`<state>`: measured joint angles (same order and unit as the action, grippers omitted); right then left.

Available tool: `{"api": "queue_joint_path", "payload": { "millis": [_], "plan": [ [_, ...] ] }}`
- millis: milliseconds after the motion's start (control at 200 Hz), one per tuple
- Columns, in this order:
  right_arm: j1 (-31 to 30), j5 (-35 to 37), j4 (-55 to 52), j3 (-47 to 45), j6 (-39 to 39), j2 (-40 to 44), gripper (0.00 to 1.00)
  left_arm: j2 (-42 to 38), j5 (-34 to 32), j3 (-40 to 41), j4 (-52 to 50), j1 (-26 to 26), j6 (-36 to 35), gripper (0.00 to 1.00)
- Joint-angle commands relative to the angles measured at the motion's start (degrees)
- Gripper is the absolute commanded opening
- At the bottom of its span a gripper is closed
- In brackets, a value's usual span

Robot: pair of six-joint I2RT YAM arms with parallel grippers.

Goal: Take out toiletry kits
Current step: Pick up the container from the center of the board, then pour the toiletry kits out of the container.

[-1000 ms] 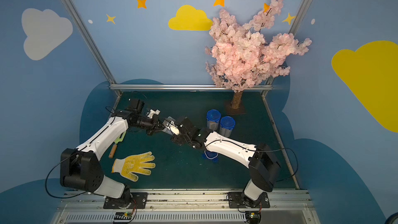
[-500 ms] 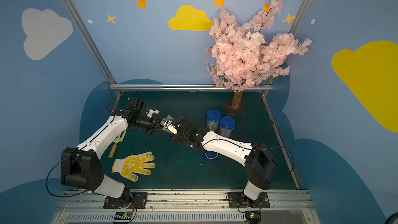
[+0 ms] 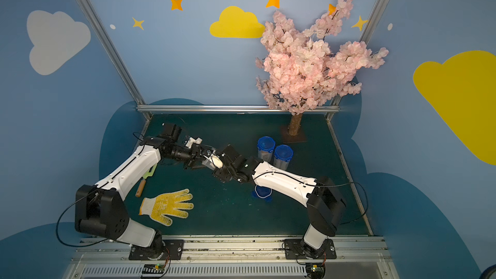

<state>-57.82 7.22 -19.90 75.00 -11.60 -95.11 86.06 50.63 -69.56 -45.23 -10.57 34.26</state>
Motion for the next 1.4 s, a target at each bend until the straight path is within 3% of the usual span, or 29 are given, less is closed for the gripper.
{"api": "queue_joint_path", "payload": {
  "millis": [0,165,511,676,991,1392],
  "plan": [
    [1.52,-2.83,-15.39,0.28,4.86,-1.44,0.29,-5.19,2.96,-0.52,-1.43,0.82,-2.84,0.47],
    [2.57,-5.72,-21.14,0.76,7.54,-2.04,0.28,-6.54,-2.88,0.84,-3.10,3.66,-4.07,0.48],
    [4.99,-9.41,-23.81,0.55,8.39,-9.06,0.26,-10.73,-8.23,4.08,-0.65,9.74,-3.07,0.67],
    [5.91,-11.50,-24.67,2.16,8.67,-11.23,0.27,-11.18,-9.38,4.03,-0.39,10.81,-3.07,0.69],
    [6.94,-11.82,-35.58,14.46,9.84,-19.50,0.35,-12.52,-11.42,5.32,-0.12,11.06,-3.32,0.69],
    [7.20,-10.68,-57.50,36.67,8.79,-31.59,0.19,-13.33,-12.72,6.08,-0.14,11.07,-3.76,0.69]
  ]
}}
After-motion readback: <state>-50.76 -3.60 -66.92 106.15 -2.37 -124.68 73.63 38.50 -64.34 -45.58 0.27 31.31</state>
